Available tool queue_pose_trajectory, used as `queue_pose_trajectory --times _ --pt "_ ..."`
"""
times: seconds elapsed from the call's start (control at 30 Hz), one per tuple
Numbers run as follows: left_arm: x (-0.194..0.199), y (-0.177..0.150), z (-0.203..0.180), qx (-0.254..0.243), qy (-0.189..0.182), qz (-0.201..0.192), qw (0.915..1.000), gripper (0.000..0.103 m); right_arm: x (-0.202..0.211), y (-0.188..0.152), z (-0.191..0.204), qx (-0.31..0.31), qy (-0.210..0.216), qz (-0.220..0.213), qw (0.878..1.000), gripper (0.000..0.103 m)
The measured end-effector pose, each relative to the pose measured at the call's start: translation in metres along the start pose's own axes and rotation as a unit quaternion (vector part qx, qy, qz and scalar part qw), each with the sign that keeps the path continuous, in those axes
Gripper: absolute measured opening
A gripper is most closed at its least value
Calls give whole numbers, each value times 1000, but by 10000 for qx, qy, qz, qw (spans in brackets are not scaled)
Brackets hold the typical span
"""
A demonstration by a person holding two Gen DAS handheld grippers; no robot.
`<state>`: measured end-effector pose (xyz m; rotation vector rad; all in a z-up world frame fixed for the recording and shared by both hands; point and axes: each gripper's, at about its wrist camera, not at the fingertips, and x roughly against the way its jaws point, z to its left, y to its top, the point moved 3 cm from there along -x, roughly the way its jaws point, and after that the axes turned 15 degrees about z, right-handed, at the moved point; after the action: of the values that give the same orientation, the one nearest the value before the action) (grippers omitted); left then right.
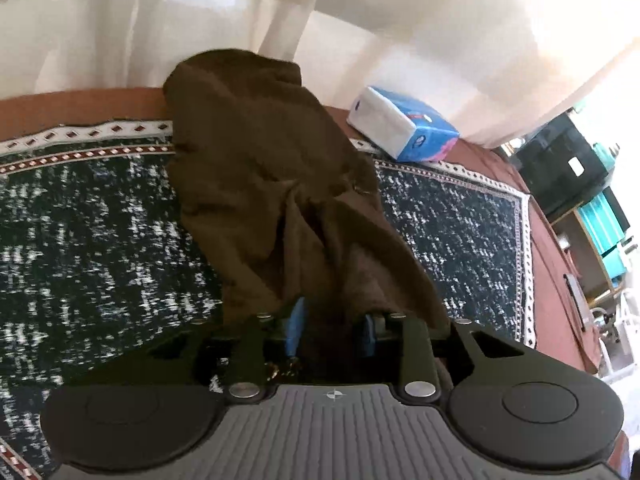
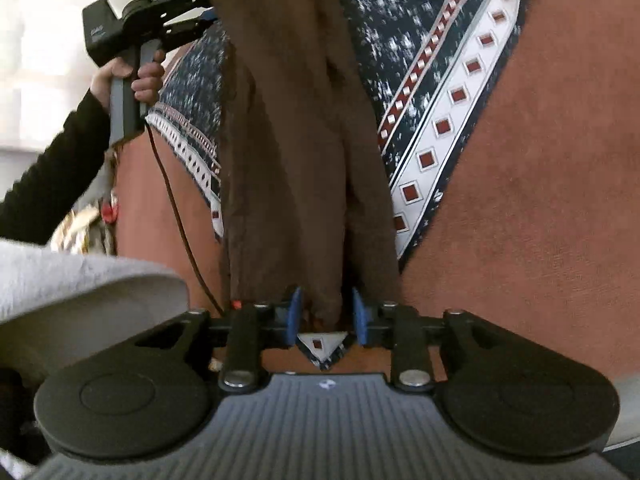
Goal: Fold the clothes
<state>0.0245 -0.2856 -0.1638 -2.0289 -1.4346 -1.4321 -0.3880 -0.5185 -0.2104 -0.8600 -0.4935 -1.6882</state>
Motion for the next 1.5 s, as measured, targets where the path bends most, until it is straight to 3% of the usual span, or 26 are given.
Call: queue_pose_trajectory --times 0.1,0.33,0.43,0.6,0.8,0.97,1.0,1.07,1.23,1.4,1.47,1.5 --pt "12 -2 4 102 -129 -42 9999 52 21 0 1 168 -295 -43 9994 45" --pt "42 -24 -10 -367 -106 -279 9989 54 64 35 28 810 -644 -635 9926 45" --pt "44 -29 -5 -74 111 -243 9996 52 65 61 46 912 -648 -882 9898 45" --pt "49 -76 -52 -890 70 -75 9960 53 69 95 56 1153 -864 -1126 9831 45" --pt "16 -138 -101 -806 262 120 9963 54 69 134 31 1271 -765 -1075 9831 45" --pt "-11 -154 -112 77 362 281 9989 53 67 163 14 1495 -607 -798 9837 45" --pt "-13 -153 -113 165 446 277 9985 51 68 168 11 1546 -564 -759 9834 45" --pt "-16 -152 -113 345 536 234 9977 3 70 177 6 1632 -482 -695 9830 45" --pt "-6 -166 -99 868 857 57 9925 0 77 214 -4 1754 -359 -768 9808 44" --pt "0 -171 -94 1104 914 69 9896 5 77 271 0 1852 -261 -990 9773 44" --pt "15 -158 -98 1017 919 -163 9904 26 75 290 3 1975 -252 -1027 9746 44" --pt "25 -148 -100 934 958 -346 9904 26 73 300 6 2055 -254 -1053 9726 44"
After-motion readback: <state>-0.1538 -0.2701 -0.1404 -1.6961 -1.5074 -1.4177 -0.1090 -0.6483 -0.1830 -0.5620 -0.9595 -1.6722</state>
